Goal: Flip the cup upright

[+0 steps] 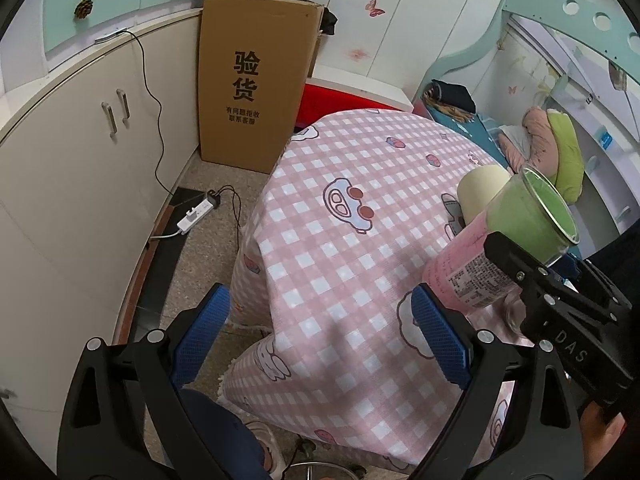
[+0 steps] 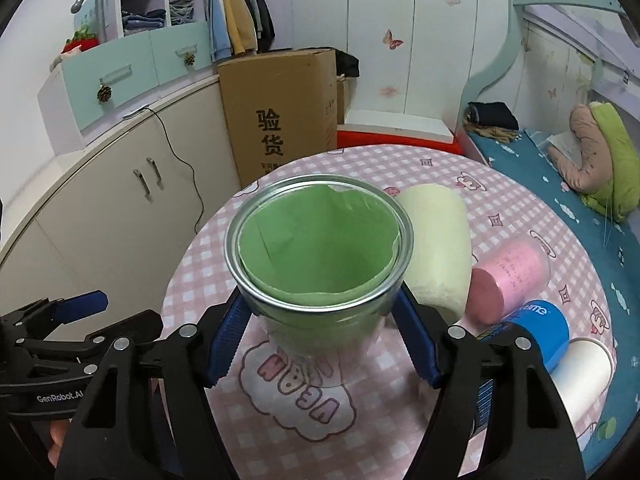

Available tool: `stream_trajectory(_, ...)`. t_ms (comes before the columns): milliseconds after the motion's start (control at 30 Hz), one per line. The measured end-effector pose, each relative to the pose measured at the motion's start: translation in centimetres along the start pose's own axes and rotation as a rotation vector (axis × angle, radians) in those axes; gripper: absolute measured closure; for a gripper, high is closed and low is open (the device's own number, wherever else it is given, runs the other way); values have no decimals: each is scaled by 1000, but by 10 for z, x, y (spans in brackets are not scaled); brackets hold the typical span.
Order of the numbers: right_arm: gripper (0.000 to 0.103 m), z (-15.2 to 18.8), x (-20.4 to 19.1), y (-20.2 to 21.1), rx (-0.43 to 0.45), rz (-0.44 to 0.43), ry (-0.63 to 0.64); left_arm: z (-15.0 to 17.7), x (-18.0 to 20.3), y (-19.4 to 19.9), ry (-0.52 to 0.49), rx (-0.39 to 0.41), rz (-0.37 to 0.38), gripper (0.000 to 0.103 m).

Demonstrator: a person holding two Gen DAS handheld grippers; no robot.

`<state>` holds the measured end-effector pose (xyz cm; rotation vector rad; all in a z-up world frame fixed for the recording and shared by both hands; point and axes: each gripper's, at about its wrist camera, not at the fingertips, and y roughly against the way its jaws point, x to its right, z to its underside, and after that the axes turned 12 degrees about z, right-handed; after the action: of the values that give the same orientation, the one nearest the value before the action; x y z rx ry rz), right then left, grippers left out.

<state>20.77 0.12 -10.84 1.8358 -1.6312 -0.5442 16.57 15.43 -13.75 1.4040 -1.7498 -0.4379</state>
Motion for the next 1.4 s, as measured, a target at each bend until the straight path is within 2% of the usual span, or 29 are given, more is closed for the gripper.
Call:
stream_trajectory(33, 29, 0, 0, 1, 1, -3, -1, 0, 1, 1, -1, 2, -3, 10)
stream_trajectory(100, 27, -1, 0, 4, 10, -1, 0, 0, 3, 5, -1, 8, -6, 10)
stream_trajectory(200, 17, -1, 3, 17, 33, 1, -10, 0, 7, 13, -11, 25, -2, 10)
stream_trajectory(300, 17, -2, 9, 33, 65, -9, -27, 0, 15, 26, -28, 54, 1, 10)
stream_trajectory(533, 17, 3, 35, 82, 144, 70, -67, 4, 51, 59, -104, 140, -14, 10)
stream_trajectory(800, 16, 24, 72, 152, 201, 104, -131, 23, 107, 100, -200, 253, -28, 10)
stream_trajectory(1033, 16, 45, 91, 206, 271, 111, -152, 44, 147, 130, -257, 305, -4, 8)
stream_trajectory(1400, 16, 69, 103, 254, 348, 129, -171, 71, 183, 163, -322, 391, -7, 7)
